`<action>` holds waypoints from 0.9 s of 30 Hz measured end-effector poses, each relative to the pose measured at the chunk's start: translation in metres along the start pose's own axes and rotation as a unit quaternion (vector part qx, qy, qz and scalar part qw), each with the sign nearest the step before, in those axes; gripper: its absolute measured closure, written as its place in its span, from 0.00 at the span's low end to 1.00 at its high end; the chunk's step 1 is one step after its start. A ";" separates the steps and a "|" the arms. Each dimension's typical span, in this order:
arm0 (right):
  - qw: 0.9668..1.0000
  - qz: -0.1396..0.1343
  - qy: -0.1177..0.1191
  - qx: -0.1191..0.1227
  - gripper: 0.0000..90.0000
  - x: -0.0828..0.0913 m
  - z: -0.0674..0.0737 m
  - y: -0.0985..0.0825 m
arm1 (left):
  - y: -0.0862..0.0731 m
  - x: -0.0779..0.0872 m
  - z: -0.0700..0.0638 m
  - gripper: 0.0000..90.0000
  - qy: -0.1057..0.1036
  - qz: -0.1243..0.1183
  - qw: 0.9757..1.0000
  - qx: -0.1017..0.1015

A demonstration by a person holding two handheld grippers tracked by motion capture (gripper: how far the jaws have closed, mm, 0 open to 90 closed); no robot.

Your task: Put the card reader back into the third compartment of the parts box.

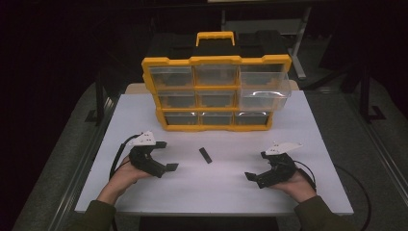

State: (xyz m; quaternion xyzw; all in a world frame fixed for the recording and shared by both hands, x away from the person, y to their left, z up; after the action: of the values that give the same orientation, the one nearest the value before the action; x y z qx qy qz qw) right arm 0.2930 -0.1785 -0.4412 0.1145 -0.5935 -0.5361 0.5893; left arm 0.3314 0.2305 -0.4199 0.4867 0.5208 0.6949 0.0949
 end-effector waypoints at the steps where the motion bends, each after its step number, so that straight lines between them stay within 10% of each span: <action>1: 1.000 0.000 0.000 0.000 0.00 0.000 0.000 0.000 | 0.001 -0.001 0.000 0.00 -0.001 -0.001 1.000 0.001; 27: 1.000 0.004 0.002 0.001 0.00 -0.001 0.000 0.000 | 0.025 -0.021 -0.006 0.00 -0.010 -0.007 1.000 -0.009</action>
State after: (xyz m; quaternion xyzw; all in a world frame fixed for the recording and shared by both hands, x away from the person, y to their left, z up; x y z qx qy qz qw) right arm 0.2928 -0.1782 -0.4416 0.1136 -0.5932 -0.5332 0.5923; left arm 0.3471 0.2028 -0.4115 0.4890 0.5166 0.6944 0.1092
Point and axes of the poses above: each handheld gripper's, and its own axes: x roughly backward along the jaws, y roughly out of its top, z roughly to its left, the point moved 1 cm from there along -x, roughly forward along the jaws, and after that the axes turned 12 degrees about y, right-handed, at the moved point
